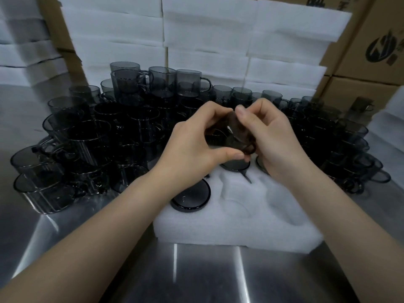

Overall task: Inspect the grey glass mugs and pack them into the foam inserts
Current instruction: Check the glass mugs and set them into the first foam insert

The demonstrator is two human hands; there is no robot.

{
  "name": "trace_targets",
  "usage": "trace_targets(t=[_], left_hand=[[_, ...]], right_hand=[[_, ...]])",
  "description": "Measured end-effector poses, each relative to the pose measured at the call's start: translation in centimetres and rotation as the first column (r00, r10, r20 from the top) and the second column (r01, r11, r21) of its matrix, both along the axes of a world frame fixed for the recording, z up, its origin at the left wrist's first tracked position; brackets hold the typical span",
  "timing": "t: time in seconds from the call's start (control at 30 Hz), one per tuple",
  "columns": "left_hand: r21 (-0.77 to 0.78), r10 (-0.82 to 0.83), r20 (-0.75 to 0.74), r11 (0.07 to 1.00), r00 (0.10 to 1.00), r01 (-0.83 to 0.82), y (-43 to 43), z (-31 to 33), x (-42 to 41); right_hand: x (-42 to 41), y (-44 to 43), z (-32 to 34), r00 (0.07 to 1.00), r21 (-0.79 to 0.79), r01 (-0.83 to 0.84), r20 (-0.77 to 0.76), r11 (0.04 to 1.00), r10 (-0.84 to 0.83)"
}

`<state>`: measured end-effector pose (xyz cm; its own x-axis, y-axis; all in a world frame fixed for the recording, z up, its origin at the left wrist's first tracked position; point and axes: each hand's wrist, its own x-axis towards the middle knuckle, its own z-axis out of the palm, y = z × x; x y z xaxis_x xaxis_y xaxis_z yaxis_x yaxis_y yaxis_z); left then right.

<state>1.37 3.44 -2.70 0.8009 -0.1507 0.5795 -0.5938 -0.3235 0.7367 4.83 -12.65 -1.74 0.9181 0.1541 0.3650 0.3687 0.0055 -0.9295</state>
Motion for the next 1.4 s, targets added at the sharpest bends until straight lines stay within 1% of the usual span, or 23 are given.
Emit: trace_targets(t=[0.03,0.07,0.1,0.17,0.23,0.27,0.3,0.33,0.4,0.47,0.53,0.63,0.7,0.73,0.77,0.83,0.9,0.97,1.1,1.13,1.23,1.27,1.4], left_hand=[[0.007,-0.012,0.007,1.000,1.000,0.012,0.0,0.0,0.0],[-0.006,-0.019,0.006,1.000,1.000,0.020,0.0,0.0,0.0],[-0.045,-0.022,-0.008,0.999,1.000,0.022,0.0,0.0,0.0],[-0.180,-0.027,-0.074,0.984,0.997,0.013,0.1,-0.1,0.2],[-0.322,-0.027,-0.163,0.946,0.986,-0.028,0.2,-0.1,0.5],[-0.372,-0.023,-0.210,0.926,0.977,-0.058,0.3,-0.1,0.6],[-0.391,-0.013,-0.254,0.916,0.967,-0.090,0.2,-0.1,0.8],[-0.368,0.011,-0.288,0.922,0.958,-0.121,0.2,0.0,0.8],[-0.238,0.076,-0.307,0.959,0.949,-0.154,0.1,0.0,0.7],[-0.128,0.102,-0.293,0.981,0.950,-0.145,0.1,0.0,0.5],[-0.050,0.083,-0.289,0.994,0.954,-0.101,0.0,0.0,0.4],[0.083,0.074,-0.275,0.995,0.959,-0.053,-0.2,-0.1,0.3],[0.085,0.106,-0.276,0.993,0.955,-0.085,-0.1,0.0,0.5],[0.071,0.133,-0.281,0.990,0.950,-0.118,0.0,0.0,0.7],[0.065,0.165,-0.285,0.986,0.944,-0.152,0.1,0.0,1.0],[0.072,0.209,-0.279,0.978,0.937,-0.196,0.2,-0.1,1.5],[0.076,0.224,-0.265,0.974,0.938,-0.211,0.1,-0.2,1.7],[0.075,0.235,-0.264,0.972,0.935,-0.223,0.1,-0.2,1.9],[0.074,0.243,-0.259,0.970,0.935,-0.231,0.2,-0.3,2.0],[0.076,0.244,-0.259,0.970,0.935,-0.232,0.2,-0.3,2.0],[0.082,0.241,-0.266,0.970,0.933,-0.227,0.2,-0.3,1.9],[0.085,0.240,-0.264,0.971,0.934,-0.226,0.2,-0.3,1.8],[0.096,0.241,-0.255,0.970,0.936,-0.223,0.1,-0.2,1.7]], right_hand=[[0.0,0.0,0.0,1.000,-0.004,0.027,0.015,1.000,-0.027],[0.1,0.1,0.0,1.000,0.011,0.017,0.009,1.000,-0.017],[0.1,0.0,0.1,0.999,0.048,-0.026,-0.019,0.998,0.027],[0.0,-0.2,0.5,0.986,0.155,-0.133,-0.078,0.979,0.147],[0.0,-0.5,0.7,0.970,0.217,-0.222,-0.053,0.951,0.239],[-0.1,-0.5,0.7,0.965,0.202,-0.255,-0.015,0.946,0.263],[-0.3,-0.3,0.6,0.965,0.153,-0.263,0.025,0.953,0.262],[-0.5,-0.1,0.6,0.969,0.079,-0.242,0.070,0.967,0.237],[-0.9,0.2,0.5,0.971,-0.066,-0.166,0.163,0.984,0.175],[-1.2,0.4,0.7,0.971,-0.110,-0.112,0.198,0.988,0.132],[-1.6,0.5,1.1,0.974,-0.094,-0.072,0.206,0.993,0.090],[-1.8,0.3,1.9,0.984,-0.087,0.011,0.177,0.996,0.004],[-2.1,-0.4,2.9,0.994,-0.145,0.038,0.104,0.989,-0.023],[-2.3,-0.9,3.4,0.998,-0.208,0.022,0.064,0.978,-0.009],[-2.6,-1.3,3.9,0.999,-0.301,-0.008,0.036,0.954,0.020],[-3.4,-1.5,4.6,0.995,-0.497,-0.096,-0.013,0.863,0.104],[-4.2,-1.2,4.7,0.984,-0.631,-0.174,-0.085,0.756,0.155],[-4.7,-0.8,4.6,0.977,-0.728,-0.213,-0.146,0.651,0.157],[-5.3,-0.7,5.0,0.964,-0.811,-0.265,-0.218,0.521,0.150],[-5.5,-0.6,5.1,0.966,-0.841,-0.258,-0.208,0.476,0.156],[-5.7,0.0,4.8,0.982,-0.937,-0.139,-0.087,0.321,0.170],[-5.8,0.2,4.7,0.982,-0.950,-0.123,-0.075,0.287,0.172],[-6.4,0.3,4.6,0.982,-0.966,-0.145,-0.115,0.215,0.150]])
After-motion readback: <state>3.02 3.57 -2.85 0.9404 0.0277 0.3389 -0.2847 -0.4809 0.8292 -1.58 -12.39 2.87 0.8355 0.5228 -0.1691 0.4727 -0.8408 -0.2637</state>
